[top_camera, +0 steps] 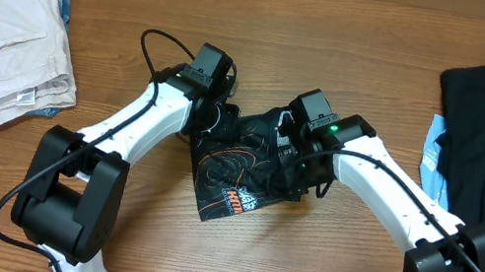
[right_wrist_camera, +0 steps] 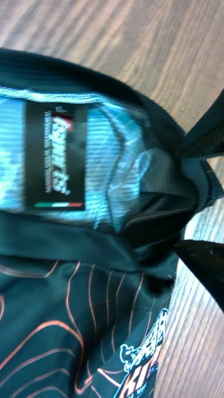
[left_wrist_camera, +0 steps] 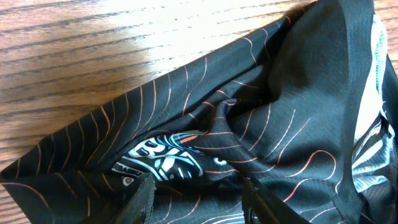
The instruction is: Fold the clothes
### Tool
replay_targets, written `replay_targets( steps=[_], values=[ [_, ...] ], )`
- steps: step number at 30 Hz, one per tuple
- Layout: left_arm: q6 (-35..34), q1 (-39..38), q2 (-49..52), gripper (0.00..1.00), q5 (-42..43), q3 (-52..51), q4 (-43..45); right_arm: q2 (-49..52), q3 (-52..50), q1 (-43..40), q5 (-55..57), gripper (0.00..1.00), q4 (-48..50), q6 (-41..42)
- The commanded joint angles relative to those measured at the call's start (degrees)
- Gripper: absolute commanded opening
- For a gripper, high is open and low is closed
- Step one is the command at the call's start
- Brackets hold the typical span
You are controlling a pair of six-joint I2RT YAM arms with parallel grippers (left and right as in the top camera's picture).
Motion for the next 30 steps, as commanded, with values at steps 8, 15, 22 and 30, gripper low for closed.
replay_targets(
  steps=[8,15,22,30],
  values=[
    [1.27,-0.46,0.61,0.50,1.05,-0.09,0.07,0.76,-0.33,-0.07,-0.17,0.48,1.38,-5.07],
    [1.27,-0.44,0.63,0.50,1.05,-0.11,0.07,4.04,-0.33,-0.07,-0.13,0.15,2.08,-5.05],
    [1.27,-0.46,0.61,0.50,1.05,-0.11,-0.17,3.15,0.31,-1.92,7.76,0.04,1.20,6.14],
    [1.27,-0.46,0.63,0.49,0.63,-0.11,-0.35,2.56,0.28,-5.09,11.54,0.04,1.20,10.01]
  ],
)
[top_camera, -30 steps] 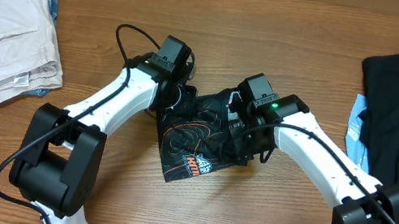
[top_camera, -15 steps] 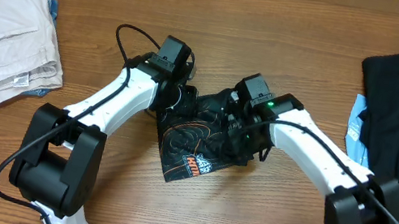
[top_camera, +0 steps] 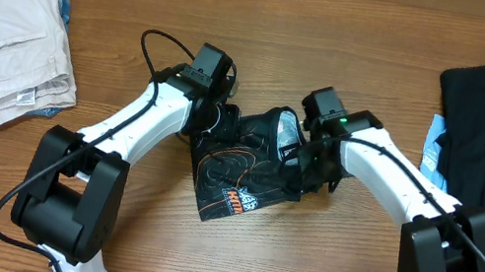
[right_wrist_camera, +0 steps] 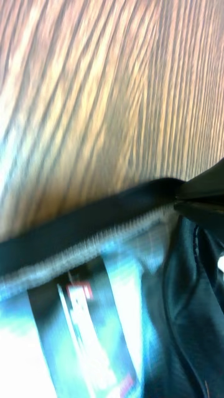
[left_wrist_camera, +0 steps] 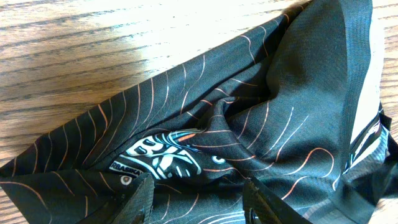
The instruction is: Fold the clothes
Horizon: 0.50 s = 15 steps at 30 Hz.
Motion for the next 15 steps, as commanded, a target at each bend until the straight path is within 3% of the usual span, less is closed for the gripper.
replay_targets(
  steps=[1,6,8,15],
  values=[
    [1.27,-0.44,0.61,0.50,0.24,-0.11,-0.15,-1.53,0.46,-0.42,2.49,0.04,0.22,1.95],
    [1.27,-0.46,0.61,0.49,0.24,-0.11,-0.42,-1.55,0.46,-0.42,1.29,0.13,0.76,2.40],
    [1.27,-0.46,0.61,0.50,0.24,-0.11,-0.44,-1.55,0.46,-0.42,0.37,0.21,0.92,2.43],
    [2.05,-0.44,0.61,0.52,0.26,-0.09,1.79,-6.27,2.93,-0.42,-4.52,0.25,-0.35,5.42]
  ],
)
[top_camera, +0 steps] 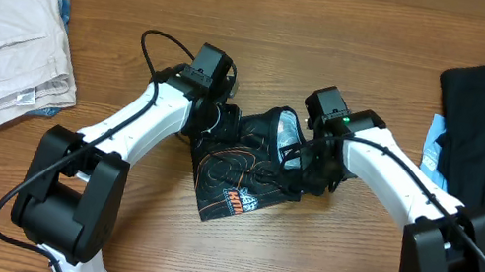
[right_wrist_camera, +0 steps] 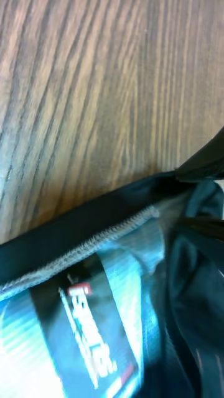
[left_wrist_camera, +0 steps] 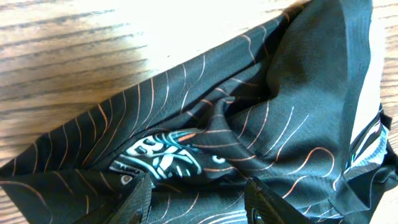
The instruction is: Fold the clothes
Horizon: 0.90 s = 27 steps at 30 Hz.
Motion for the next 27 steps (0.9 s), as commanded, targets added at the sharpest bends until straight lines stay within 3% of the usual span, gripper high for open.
replay_targets(
  steps=[1,3,9,13,19,27],
  values=[
    [2.80,-0.44,0.59,0.53,0.26,-0.04,2.95,-6.45,3.08,0.11,-5.92,0.27,0.24,1.79],
    [4.28,-0.31,0.50,0.54,0.26,0.42,6.14,-8.48,3.15,0.11,-10.69,0.33,-0.13,1.77],
    [7.10,-0.24,0.61,0.55,-0.35,1.57,15.15,-8.48,1.88,0.11,-18.18,0.34,-3.85,1.75],
    [7.15,-0.24,1.33,0.54,-2.99,1.57,15.23,-7.82,-0.20,0.11,-20.46,0.35,-3.87,1.77],
    [6.08,0.55,4.74,0.54,-0.87,1.57,10.23,-4.31,-2.91,0.11,-20.83,0.36,-3.54,1.68],
    [1.64,5.75,8.31,0.50,3.69,1.57,-6.01,3.48,-3.52,-0.11,-20.59,0.37,-2.56,0.00]
  ],
)
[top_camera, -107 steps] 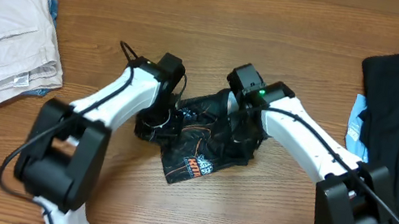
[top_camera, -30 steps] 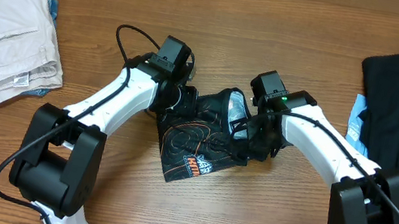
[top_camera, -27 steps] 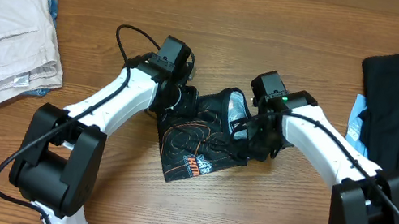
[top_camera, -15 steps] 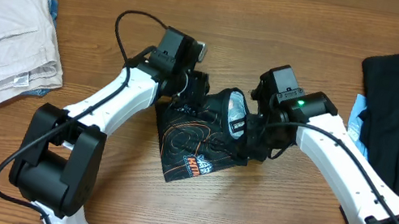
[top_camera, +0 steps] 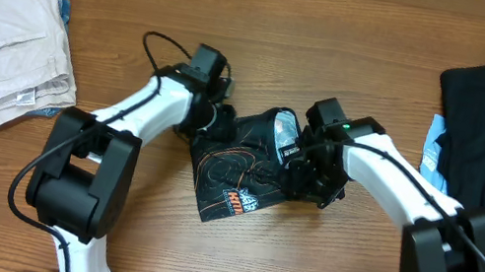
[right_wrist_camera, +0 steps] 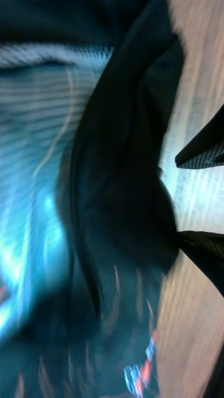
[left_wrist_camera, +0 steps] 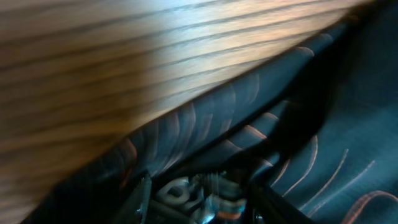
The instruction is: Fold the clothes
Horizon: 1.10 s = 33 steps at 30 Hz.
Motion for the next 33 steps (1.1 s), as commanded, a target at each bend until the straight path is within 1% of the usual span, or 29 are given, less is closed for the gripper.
replay_targets(
  steps=[1,3,5,7,9,11,16,19,21,23,26,27,30,32,33],
  values=[
    [-1.84,2.51,2.03,0.46,2.27,-0.11,-6.64,2.38,-0.26,-0.31,0.00,0.38,1.36,-1.44],
    [-1.81,3.15,2.03,0.44,3.19,-0.11,-10.88,2.86,-0.26,-0.70,2.32,0.41,3.52,-1.46],
    [-1.79,3.23,2.03,0.44,4.17,-0.11,-14.71,2.89,-0.24,-1.03,5.66,0.42,6.19,-1.97],
    [-1.64,3.10,2.03,0.43,6.67,-0.11,-18.10,2.89,-0.22,-1.36,6.12,0.42,9.44,-5.33],
    [-0.37,2.71,2.03,0.38,9.68,-0.11,-20.63,2.89,-0.22,-1.57,6.12,0.42,12.74,-8.70],
    [0.37,2.14,1.99,0.34,11.45,-0.11,-22.01,2.89,-0.22,-1.62,7.02,0.45,15.17,-10.49],
    [0.07,2.40,0.07,0.34,10.27,-0.02,-21.22,2.89,-0.22,-1.62,9.11,0.52,16.50,-10.45],
    [-0.11,4.63,-2.34,0.38,6.62,1.05,-20.17,2.89,-0.22,-1.62,9.11,0.54,16.48,-10.45],
    [-0.09,6.12,-3.52,0.42,4.24,2.21,-19.37,2.86,-0.22,-1.62,9.09,0.54,16.50,-10.40],
    [-0.04,7.39,-4.02,0.50,3.67,3.45,-17.99,2.89,-0.22,-1.62,9.09,0.55,16.50,-10.21],
    [0.81,8.46,-4.02,0.60,4.28,4.76,-13.51,2.89,-0.22,-1.62,9.07,0.56,16.52,-10.23],
    [1.81,8.48,-4.02,0.66,4.92,4.76,-11.28,2.89,-0.22,-1.62,9.09,0.56,16.50,-10.21],
    [5.90,7.93,-3.87,0.69,8.55,4.76,-5.81,2.89,-0.22,-1.62,9.07,0.56,16.48,-10.14],
    [9.60,7.17,-3.87,0.71,10.71,4.76,-3.80,2.89,-0.22,-1.62,9.05,0.56,16.46,-10.01],
    [10.34,6.82,-3.87,0.73,10.71,4.76,-3.39,2.89,-0.22,-1.62,9.07,0.56,16.46,-10.01]
  ],
)
